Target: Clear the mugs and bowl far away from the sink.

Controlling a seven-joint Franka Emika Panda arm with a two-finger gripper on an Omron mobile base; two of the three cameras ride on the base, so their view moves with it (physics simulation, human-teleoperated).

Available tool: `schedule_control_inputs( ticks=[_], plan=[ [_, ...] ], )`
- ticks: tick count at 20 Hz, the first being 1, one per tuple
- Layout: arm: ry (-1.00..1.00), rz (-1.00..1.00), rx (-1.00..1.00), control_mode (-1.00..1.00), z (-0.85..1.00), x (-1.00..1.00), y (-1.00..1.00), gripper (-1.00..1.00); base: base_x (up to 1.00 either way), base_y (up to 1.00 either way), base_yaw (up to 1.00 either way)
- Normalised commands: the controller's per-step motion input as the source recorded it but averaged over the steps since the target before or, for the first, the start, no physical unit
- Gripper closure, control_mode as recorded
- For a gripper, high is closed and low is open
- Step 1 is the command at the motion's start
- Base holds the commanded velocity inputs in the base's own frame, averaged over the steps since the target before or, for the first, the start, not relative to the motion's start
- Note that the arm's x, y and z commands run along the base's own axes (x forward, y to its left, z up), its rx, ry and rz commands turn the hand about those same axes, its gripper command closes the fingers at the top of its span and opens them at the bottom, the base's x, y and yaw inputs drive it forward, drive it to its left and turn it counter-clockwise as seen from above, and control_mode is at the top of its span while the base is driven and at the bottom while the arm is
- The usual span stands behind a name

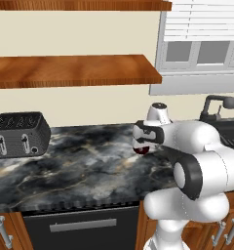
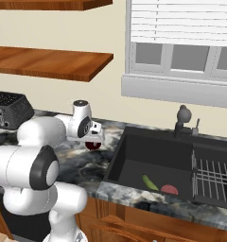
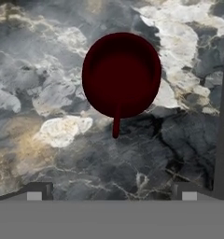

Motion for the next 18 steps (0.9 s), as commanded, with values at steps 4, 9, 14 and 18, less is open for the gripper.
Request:
schedule_control_inputs(
  ticks=[4, 9, 14, 18],
  plan=[
    [0.00, 0.00, 0.00, -1.00, -0.02, 0.10, 0.00, -1.00, 0.00, 0.00, 0.00],
    [0.00, 0.00, 0.00, -1.00, -0.05, 0.11, 0.00, -1.00, 0.00, 0.00, 0.00],
    [0.00, 0.00, 0.00, -1.00, -0.13, 0.24, 0.00, -1.00, 0.00, 0.00, 0.00],
    [0.00, 0.00, 0.00, -1.00, -0.08, 0.00, 0.00, -1.00, 0.00, 0.00, 0.00]
  ],
)
